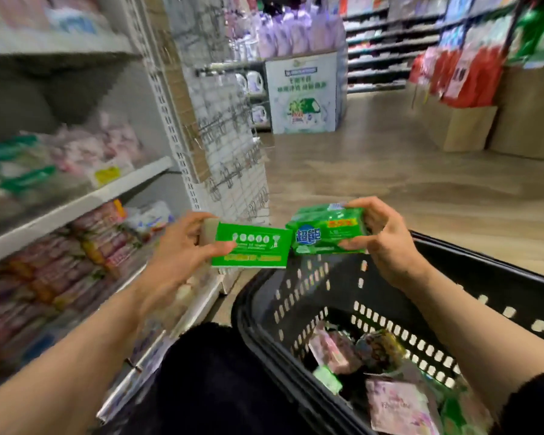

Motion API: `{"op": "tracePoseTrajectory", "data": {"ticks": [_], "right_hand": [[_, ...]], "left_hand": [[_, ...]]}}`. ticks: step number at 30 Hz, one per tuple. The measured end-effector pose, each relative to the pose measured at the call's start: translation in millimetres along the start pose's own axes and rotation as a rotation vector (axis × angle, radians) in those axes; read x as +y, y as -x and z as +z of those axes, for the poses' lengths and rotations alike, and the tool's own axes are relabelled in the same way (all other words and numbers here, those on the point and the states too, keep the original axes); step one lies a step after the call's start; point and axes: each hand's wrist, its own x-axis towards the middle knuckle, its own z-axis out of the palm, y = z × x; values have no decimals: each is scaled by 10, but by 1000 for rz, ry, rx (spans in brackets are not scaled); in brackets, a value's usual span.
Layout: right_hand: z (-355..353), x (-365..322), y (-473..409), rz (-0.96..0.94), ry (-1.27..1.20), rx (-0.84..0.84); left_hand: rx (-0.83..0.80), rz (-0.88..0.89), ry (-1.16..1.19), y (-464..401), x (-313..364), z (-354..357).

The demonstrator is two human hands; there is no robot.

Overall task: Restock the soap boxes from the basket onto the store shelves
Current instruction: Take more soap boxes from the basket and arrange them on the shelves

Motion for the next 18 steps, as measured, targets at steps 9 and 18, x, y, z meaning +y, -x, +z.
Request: {"op": "tracePoseTrajectory", "data": {"ticks": [9,18], "right_hand": [[1729,-559,-183,-235,26,-448],[3253,-728,148,-269,-2,-645]], "left_hand": [[269,236,-172,1363,108,-1578],[775,-41,151,2600,310,-2340]]}}
